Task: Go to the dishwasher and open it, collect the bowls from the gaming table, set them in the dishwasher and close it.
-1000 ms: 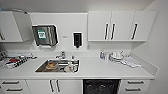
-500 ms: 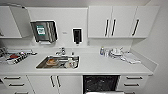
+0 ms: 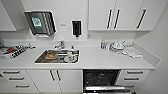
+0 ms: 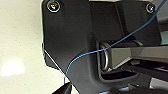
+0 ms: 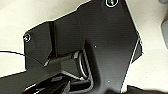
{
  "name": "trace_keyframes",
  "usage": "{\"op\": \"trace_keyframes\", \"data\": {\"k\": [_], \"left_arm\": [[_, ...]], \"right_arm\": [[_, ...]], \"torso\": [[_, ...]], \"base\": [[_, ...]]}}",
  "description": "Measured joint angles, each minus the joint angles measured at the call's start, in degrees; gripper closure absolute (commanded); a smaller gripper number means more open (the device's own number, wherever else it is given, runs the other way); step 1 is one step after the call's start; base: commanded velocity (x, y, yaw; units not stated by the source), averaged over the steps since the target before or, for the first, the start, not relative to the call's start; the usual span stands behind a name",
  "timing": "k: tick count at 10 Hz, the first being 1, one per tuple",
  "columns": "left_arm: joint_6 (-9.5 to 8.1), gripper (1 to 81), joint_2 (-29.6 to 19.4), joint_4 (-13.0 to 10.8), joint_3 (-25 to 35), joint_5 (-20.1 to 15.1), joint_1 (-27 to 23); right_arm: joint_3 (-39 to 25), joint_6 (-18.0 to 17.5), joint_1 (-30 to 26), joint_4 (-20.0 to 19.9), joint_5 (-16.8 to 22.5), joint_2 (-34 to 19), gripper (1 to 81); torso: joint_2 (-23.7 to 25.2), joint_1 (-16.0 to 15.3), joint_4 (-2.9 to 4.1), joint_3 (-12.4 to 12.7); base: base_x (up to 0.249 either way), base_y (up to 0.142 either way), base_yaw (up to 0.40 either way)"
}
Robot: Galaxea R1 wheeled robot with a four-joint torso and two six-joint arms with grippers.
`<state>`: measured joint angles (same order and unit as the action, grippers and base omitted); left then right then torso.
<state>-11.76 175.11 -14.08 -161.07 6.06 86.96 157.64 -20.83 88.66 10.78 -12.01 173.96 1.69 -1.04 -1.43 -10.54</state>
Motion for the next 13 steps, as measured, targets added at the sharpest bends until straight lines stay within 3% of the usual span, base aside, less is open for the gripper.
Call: {"op": "trace_keyframes", "data": {"k": [4,9,13], "left_arm": [[0.05,1.0,0.3,0.0,0.0,0.4,-0.3],[0.05,1.0,0.3,0.0,0.0,0.2,0.1],[0.00,1.0,0.3,0.0,0.0,0.1,0.6]], "right_arm": [[0.0,0.0,-0.1,0.0,-0.1,0.0,1.0],[0.0,0.0,0.3,0.1,0.0,0.0,1.0],[0.0,0.0,0.6,0.2,0.0,0.0,1.0]], "torso": [[-0.5,0.2,0.00,0.4],[-0.5,0.3,0.00,7.6],[-0.5,0.4,0.00,8.4]], "base": [[0.000,0.000,0.000],[0.000,0.000,0.000],[0.000,0.000,0.000]]}}
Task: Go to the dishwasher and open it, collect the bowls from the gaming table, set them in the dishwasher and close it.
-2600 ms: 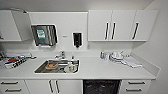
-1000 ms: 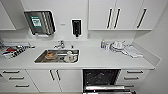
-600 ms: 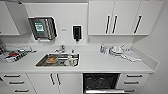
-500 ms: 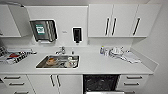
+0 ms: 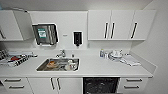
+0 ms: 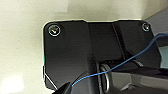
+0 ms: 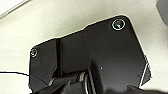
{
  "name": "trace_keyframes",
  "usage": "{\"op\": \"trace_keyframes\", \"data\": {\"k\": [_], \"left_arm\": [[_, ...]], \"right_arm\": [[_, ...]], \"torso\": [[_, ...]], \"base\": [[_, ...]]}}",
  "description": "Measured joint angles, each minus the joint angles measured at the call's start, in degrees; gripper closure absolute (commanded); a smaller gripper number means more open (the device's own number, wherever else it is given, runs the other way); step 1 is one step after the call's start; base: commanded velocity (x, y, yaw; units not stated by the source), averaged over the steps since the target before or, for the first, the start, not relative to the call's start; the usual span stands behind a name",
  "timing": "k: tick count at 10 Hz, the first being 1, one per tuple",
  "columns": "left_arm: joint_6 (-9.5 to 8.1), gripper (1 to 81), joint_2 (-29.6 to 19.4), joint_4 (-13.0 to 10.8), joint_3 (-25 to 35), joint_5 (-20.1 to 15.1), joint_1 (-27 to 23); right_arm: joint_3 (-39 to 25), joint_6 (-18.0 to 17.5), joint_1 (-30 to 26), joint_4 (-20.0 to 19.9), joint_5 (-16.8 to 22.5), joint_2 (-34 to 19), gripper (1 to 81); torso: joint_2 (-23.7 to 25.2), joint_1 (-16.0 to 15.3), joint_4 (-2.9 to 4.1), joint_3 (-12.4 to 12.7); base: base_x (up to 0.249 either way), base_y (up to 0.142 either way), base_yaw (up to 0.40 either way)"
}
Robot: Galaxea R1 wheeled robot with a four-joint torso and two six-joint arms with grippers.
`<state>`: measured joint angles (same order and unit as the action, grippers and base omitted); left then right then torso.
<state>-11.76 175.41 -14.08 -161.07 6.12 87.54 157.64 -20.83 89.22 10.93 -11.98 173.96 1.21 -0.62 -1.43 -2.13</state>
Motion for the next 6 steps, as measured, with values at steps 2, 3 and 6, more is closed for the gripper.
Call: {"op": "trace_keyframes", "data": {"k": [2,3,6], "left_arm": [[0.02,1.0,0.0,0.0,0.0,0.0,-0.1],[0.02,1.0,0.0,0.0,0.0,0.0,0.0],[0.20,1.0,0.0,0.0,0.0,0.0,0.0]], "right_arm": [[0.0,0.0,0.4,-0.1,0.1,0.1,1.0],[0.6,0.0,0.9,-0.4,0.1,0.6,1.0],[3.5,9.4,1.7,-8.9,1.4,2.7,1.0]], "torso": [[0.0,0.0,0.00,0.0],[0.0,0.0,0.00,0.0],[0.0,0.0,0.00,0.0]], "base": [[0.000,0.000,0.000],[0.000,0.000,0.000],[0.000,0.000,0.000]]}}
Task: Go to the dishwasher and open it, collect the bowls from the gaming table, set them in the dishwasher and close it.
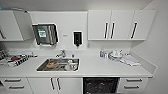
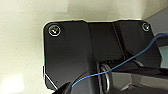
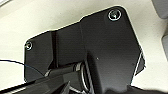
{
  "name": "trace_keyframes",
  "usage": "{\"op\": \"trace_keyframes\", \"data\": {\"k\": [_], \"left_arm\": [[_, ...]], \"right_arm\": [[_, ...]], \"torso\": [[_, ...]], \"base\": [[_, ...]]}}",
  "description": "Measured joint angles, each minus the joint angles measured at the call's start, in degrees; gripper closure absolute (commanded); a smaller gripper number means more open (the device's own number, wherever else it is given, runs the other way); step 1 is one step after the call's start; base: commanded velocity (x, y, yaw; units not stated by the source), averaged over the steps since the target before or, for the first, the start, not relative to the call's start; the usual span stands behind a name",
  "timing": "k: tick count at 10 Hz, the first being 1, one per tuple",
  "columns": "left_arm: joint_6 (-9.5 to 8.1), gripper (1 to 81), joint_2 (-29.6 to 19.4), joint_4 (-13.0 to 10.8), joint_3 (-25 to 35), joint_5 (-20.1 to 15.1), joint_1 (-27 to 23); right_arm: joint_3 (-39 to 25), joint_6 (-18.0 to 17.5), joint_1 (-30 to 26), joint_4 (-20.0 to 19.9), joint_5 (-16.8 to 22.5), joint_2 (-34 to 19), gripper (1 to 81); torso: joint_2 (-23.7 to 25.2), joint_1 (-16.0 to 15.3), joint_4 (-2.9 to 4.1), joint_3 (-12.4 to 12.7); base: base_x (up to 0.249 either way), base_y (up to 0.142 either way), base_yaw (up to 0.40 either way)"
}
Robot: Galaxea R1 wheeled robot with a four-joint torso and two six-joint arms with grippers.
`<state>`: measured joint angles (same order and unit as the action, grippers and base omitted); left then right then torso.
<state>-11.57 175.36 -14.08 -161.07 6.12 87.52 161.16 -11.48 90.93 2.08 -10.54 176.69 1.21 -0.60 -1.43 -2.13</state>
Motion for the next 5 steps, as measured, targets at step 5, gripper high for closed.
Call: {"op": "trace_keyframes", "data": {"k": [5], "left_arm": [[-0.02,1.0,-0.1,0.0,-0.2,0.0,-1.1]], "right_arm": [[-0.4,12.5,-1.6,-11.3,0.1,-0.7,1.0]], "torso": [[0.0,0.0,0.00,0.0]], "base": [[0.000,0.000,0.000]]}}
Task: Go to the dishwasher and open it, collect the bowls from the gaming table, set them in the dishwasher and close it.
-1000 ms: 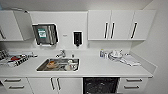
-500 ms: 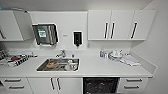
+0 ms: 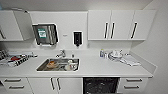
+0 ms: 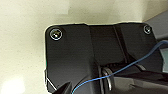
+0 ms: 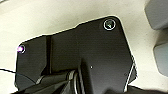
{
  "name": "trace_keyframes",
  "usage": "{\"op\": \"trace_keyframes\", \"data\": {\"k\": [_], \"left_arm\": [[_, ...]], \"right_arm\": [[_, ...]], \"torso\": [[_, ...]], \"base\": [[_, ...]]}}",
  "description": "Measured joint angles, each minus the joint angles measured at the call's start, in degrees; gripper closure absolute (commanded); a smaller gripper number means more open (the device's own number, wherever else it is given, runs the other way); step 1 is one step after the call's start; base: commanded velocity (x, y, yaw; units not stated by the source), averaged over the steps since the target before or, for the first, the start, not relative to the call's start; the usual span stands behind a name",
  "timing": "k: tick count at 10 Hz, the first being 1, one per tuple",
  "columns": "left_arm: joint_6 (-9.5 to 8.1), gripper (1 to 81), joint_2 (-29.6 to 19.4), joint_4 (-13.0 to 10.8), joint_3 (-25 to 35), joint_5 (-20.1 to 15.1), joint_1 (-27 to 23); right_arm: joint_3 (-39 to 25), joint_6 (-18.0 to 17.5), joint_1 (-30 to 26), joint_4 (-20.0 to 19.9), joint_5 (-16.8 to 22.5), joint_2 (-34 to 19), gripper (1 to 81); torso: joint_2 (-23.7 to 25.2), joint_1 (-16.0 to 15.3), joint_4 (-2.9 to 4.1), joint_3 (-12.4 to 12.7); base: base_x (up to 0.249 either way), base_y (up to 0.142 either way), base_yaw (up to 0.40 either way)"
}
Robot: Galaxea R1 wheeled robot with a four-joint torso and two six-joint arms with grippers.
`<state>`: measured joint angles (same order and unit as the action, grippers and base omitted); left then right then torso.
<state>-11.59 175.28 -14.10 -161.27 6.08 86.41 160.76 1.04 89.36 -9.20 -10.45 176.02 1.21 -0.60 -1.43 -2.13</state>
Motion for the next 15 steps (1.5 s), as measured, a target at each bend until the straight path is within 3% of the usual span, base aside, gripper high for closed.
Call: {"op": "trace_keyframes", "data": {"k": [11,15], "left_arm": [[0.00,1.0,0.1,0.0,0.0,0.0,-0.2],[0.00,1.0,0.1,0.0,0.0,0.0,-0.2]], "right_arm": [[-2.6,0.4,-0.5,0.0,0.4,-0.9,1.0],[-2.6,0.4,-0.5,0.0,0.5,-0.9,1.0]], "torso": [[0.0,0.0,0.00,0.0],[0.0,0.0,0.00,0.0]], "base": [[0.000,0.000,-0.025],[0.000,0.000,0.242]]}}
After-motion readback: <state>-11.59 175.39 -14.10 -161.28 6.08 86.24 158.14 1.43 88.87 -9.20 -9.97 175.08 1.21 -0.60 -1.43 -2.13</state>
